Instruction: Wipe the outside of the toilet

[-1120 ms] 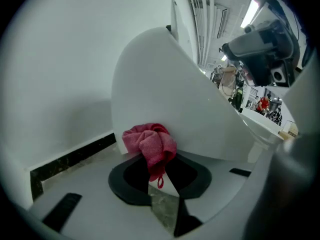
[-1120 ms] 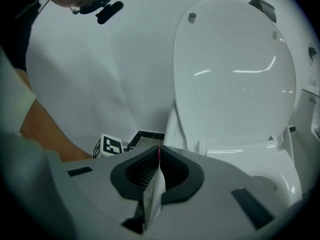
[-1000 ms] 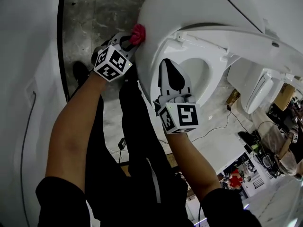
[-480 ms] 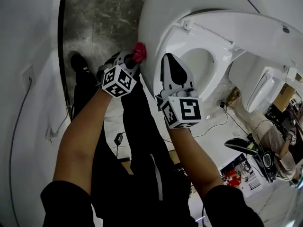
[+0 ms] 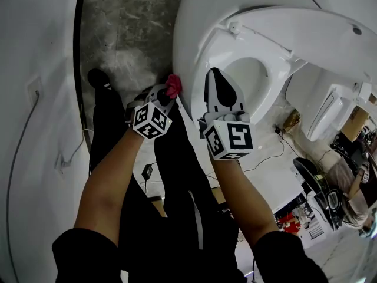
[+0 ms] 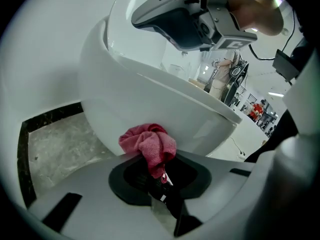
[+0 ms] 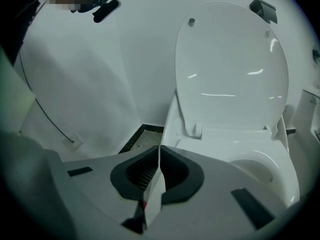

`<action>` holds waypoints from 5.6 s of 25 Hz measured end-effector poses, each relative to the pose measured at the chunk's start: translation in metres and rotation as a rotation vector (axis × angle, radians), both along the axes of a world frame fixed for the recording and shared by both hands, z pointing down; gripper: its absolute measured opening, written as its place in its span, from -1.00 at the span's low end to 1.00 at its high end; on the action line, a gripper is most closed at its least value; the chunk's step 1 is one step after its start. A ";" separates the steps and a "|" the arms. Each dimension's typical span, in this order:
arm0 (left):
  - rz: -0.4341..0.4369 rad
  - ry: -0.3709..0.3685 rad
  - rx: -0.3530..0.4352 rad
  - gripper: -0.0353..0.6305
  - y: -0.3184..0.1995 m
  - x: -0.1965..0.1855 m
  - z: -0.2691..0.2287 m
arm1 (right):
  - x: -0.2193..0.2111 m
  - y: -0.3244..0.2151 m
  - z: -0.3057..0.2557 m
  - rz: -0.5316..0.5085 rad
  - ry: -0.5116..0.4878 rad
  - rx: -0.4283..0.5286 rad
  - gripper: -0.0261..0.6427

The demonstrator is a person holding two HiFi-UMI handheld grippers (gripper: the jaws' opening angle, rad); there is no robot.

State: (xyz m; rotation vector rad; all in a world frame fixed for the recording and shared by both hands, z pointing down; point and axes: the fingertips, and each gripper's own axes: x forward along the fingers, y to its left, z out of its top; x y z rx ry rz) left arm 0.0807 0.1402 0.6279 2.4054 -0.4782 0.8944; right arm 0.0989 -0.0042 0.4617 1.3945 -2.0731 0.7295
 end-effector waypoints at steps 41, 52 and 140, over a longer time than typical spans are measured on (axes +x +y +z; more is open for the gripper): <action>-0.048 0.002 0.143 -0.63 -0.349 -0.057 0.030 | -0.028 -0.079 -0.011 -0.060 -0.057 0.037 -0.81; 0.146 -0.074 0.251 -0.64 -0.340 -0.043 0.037 | -0.016 -0.082 -0.006 -0.025 -0.046 0.052 -0.81; 0.178 -0.108 0.158 -0.69 -0.324 -0.038 0.098 | -0.039 -0.072 -0.009 -0.100 -0.085 0.090 -0.81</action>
